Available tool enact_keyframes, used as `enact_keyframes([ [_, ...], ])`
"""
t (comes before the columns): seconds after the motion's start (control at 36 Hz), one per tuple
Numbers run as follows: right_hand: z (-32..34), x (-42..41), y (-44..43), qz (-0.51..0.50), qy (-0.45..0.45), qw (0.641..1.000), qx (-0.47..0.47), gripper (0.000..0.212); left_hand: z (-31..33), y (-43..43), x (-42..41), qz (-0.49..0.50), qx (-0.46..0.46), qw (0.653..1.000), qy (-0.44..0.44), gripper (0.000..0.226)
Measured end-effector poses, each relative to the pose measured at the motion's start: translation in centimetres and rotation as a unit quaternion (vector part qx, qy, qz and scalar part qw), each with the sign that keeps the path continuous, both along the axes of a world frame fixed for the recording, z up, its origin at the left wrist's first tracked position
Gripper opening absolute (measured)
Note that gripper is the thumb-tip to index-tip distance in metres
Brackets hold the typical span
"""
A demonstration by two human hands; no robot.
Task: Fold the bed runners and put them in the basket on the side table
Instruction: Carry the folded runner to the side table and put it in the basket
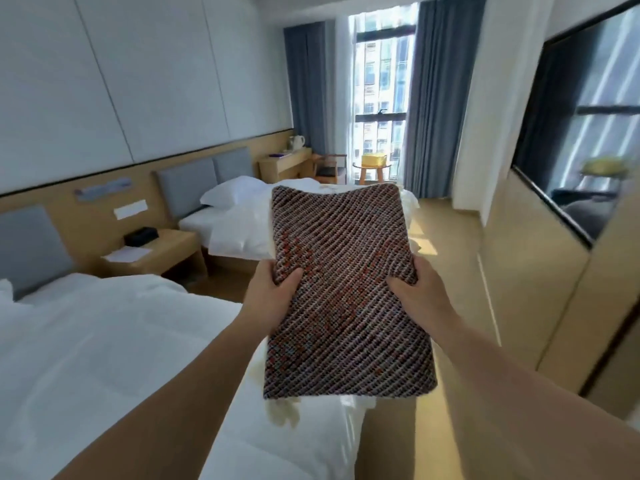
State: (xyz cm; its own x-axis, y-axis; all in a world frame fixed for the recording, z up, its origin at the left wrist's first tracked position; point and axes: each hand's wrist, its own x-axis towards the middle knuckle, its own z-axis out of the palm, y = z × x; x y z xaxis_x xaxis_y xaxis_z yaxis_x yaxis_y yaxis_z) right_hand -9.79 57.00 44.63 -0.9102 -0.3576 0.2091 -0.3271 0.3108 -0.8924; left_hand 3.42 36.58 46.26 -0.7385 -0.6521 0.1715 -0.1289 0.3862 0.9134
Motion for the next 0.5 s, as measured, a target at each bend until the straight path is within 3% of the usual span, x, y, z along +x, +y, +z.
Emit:
enact_keyframes([
  [0.25,2.1,-8.0,10.9,-0.039,0.02,0.999,-0.019,0.042,1.7,9.3,-10.6,-0.065,-0.022,0.997,0.024,0.031],
  [0.5,4.6,-14.9,15.2,-0.077,0.024,0.996,-0.033,0.045,4.4,12.9,-19.4,-0.109,-0.037,0.992,0.046,0.027],
])
